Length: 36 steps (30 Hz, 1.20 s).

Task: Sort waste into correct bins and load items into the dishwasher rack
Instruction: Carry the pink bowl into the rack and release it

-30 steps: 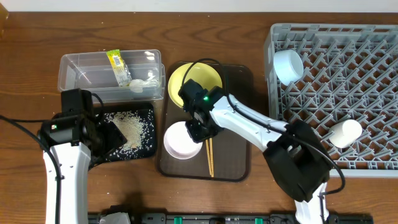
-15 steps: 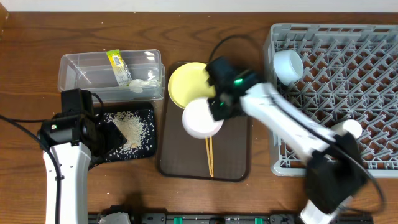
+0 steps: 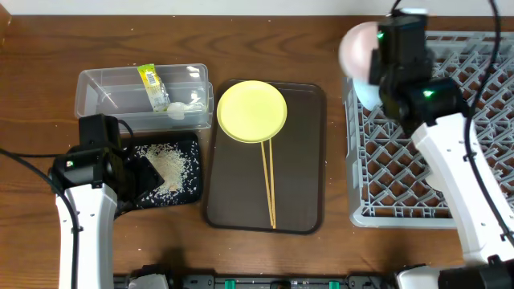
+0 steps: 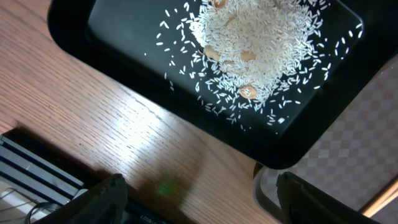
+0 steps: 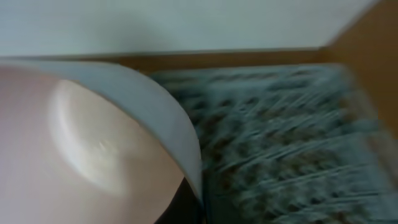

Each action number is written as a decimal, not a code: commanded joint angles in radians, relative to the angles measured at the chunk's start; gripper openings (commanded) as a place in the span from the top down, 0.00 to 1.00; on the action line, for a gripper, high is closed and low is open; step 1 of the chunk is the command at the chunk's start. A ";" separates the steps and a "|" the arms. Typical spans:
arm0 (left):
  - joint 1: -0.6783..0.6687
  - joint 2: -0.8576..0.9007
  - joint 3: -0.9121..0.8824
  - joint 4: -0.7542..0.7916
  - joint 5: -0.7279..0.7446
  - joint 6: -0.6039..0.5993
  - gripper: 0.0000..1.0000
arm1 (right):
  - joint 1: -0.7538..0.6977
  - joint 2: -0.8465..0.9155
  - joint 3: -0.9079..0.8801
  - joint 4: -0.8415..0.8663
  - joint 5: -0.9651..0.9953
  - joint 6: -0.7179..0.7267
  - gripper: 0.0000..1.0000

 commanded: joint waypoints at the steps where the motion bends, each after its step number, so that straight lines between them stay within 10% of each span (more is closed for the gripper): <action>1: 0.005 -0.005 0.007 -0.002 -0.008 -0.006 0.20 | -0.063 0.031 0.007 0.071 0.294 -0.098 0.99; 36: 0.005 -0.005 0.007 0.002 -0.008 -0.006 0.20 | -0.201 0.504 0.007 0.396 0.611 -0.190 0.99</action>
